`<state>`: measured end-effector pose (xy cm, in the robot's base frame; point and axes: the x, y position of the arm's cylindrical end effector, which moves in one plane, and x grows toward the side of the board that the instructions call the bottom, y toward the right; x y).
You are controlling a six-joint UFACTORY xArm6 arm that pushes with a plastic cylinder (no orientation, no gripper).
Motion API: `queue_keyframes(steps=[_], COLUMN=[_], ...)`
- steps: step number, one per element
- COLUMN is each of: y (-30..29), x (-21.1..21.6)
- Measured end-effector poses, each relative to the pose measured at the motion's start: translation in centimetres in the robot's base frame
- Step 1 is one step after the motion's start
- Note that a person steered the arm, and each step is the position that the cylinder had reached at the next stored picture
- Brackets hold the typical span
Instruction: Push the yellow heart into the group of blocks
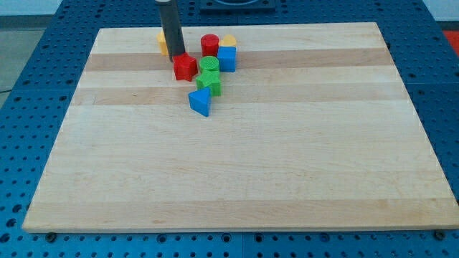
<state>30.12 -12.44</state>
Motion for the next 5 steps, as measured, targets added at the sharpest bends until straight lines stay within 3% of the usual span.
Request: queue_keyframes(steps=[1, 2, 3, 5], y=[0.0, 4.3, 10.9, 8.6], x=[-3.4, -10.0, -10.5, -3.1])
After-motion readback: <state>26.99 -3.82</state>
